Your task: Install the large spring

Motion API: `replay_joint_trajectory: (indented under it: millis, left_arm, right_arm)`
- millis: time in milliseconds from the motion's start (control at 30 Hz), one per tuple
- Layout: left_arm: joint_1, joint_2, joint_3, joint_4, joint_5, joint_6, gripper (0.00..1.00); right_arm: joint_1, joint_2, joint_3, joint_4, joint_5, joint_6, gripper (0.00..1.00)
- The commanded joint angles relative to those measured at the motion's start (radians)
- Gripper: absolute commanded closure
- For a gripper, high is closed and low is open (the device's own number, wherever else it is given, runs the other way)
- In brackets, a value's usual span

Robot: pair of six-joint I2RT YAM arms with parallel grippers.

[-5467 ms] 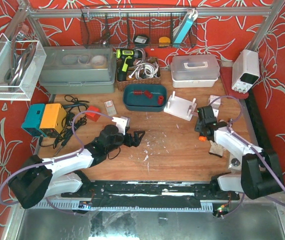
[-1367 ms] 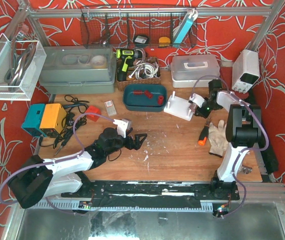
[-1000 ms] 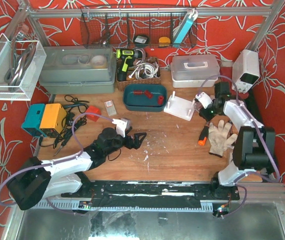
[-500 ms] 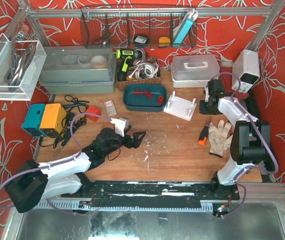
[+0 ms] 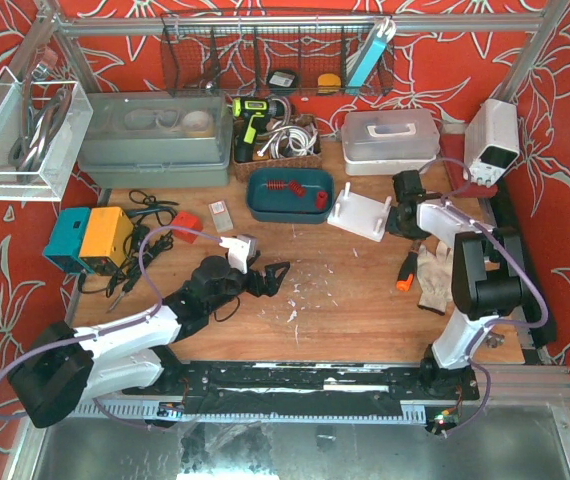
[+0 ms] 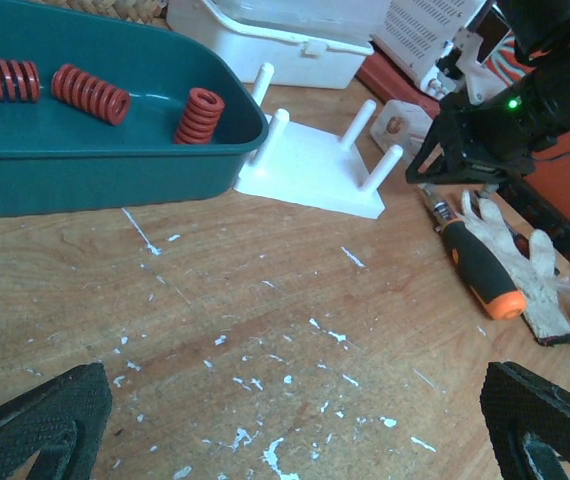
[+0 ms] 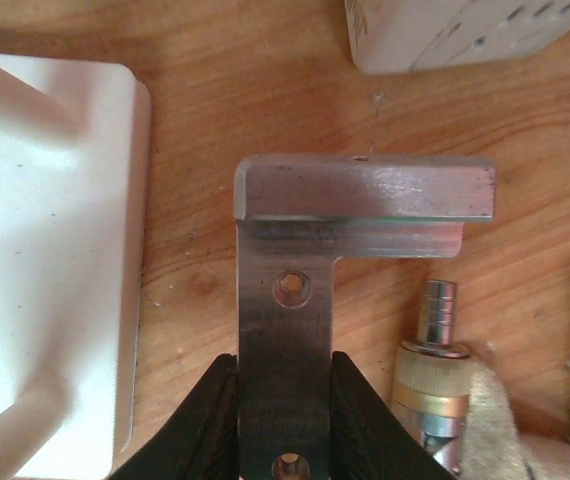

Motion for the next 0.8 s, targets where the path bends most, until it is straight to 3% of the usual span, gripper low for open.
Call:
replay_joint_trajectory:
  millis: [0,400,600,767]
  left_arm:
    - [-0.006,-0.016,-0.007,0.003,-0.014,0.018,0.0]
    - [-0.006,-0.023,-0.007,-0.005,-0.034,0.024,0.0]
    - [-0.005,-0.015,0.002,-0.025,-0.059,0.029,0.0]
    - [-0.006,-0.035,0.017,-0.089,-0.188,0.009,0.0]
  right_arm:
    - [0.001,0.043,-0.017,0.061,0.005,0.078,0.94]
    - [0.0,0.036,0.016,0.019,-0.006,0.079,0.68]
    - [0.001,-0.093,0.012,-0.053,0.02,0.051,0.61]
    - [0.006,-0.285,-0.01,-0.073,-0.06,0.017,0.56]
